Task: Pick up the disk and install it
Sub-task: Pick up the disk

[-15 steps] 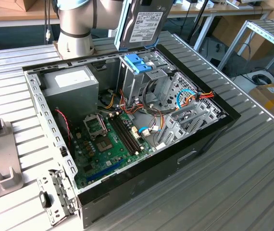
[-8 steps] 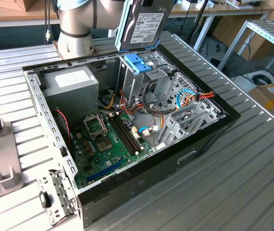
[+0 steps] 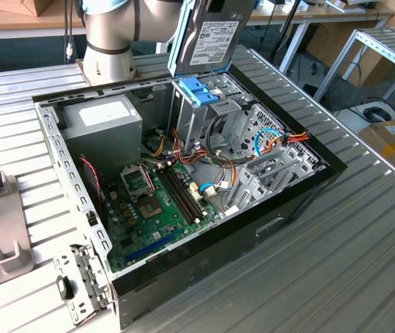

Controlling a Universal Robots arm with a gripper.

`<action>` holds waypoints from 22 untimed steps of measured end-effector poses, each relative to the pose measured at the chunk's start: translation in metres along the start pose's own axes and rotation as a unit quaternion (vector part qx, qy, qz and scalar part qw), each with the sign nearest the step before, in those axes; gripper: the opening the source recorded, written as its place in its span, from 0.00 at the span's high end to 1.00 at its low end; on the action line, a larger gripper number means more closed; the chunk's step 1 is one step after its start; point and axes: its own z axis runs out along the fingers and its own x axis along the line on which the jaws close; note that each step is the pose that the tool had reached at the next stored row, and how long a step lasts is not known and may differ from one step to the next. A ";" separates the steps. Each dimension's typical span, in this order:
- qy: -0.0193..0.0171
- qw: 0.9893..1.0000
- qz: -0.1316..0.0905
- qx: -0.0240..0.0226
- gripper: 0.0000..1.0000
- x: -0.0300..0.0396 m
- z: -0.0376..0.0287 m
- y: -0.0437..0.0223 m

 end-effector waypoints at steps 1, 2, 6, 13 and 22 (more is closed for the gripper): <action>0.000 1.000 0.000 0.000 0.63 0.0006 0.0000 0.0000; 0.000 1.000 0.000 0.000 0.63 0.0012 -0.0001 0.0000; 0.000 1.000 0.000 0.000 0.63 0.0033 -0.0002 -0.0002; 0.000 1.000 0.000 0.000 0.63 0.0074 -0.0006 -0.0004; 0.000 1.000 0.000 0.000 0.63 0.0130 -0.0010 -0.0007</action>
